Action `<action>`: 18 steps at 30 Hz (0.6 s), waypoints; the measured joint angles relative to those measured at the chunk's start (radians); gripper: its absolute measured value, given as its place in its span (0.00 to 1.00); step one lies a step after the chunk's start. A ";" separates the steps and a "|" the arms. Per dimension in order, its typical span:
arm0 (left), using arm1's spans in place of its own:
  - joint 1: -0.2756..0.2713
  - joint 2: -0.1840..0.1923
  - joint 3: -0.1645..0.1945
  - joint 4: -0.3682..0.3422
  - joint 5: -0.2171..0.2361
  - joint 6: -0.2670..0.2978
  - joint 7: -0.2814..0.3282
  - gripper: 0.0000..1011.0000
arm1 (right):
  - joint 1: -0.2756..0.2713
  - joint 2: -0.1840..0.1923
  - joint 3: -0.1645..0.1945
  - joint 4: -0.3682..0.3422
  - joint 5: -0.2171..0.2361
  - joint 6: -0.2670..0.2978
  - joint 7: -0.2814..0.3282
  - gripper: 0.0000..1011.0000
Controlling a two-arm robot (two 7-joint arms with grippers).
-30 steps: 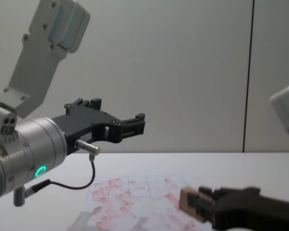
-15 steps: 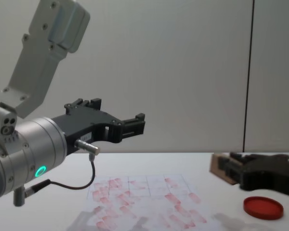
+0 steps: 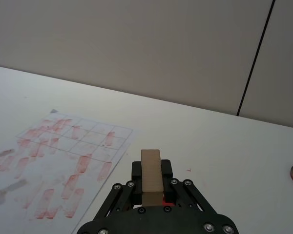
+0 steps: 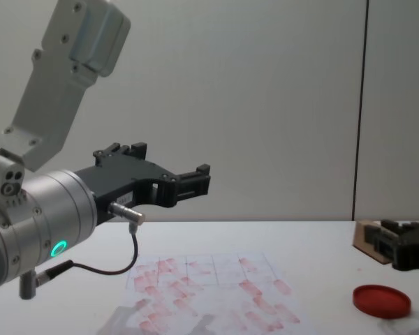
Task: Use the one hand to pick up the stamp and affix it onto the A4 paper.
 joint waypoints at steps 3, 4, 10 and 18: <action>0.000 0.000 0.000 0.000 0.000 0.000 0.000 0.98 | 0.003 0.002 0.004 0.011 0.001 0.000 -0.002 0.22; 0.000 0.000 0.000 0.000 0.000 0.000 0.000 0.98 | 0.005 0.003 0.006 0.018 0.002 0.000 -0.003 0.22; 0.000 0.000 0.000 0.000 0.000 0.000 0.000 0.98 | 0.013 0.004 0.011 0.047 0.002 0.000 -0.003 0.22; 0.000 0.000 0.000 0.000 0.000 0.000 0.000 0.98 | 0.023 0.000 0.012 0.083 -0.001 -0.003 -0.002 0.22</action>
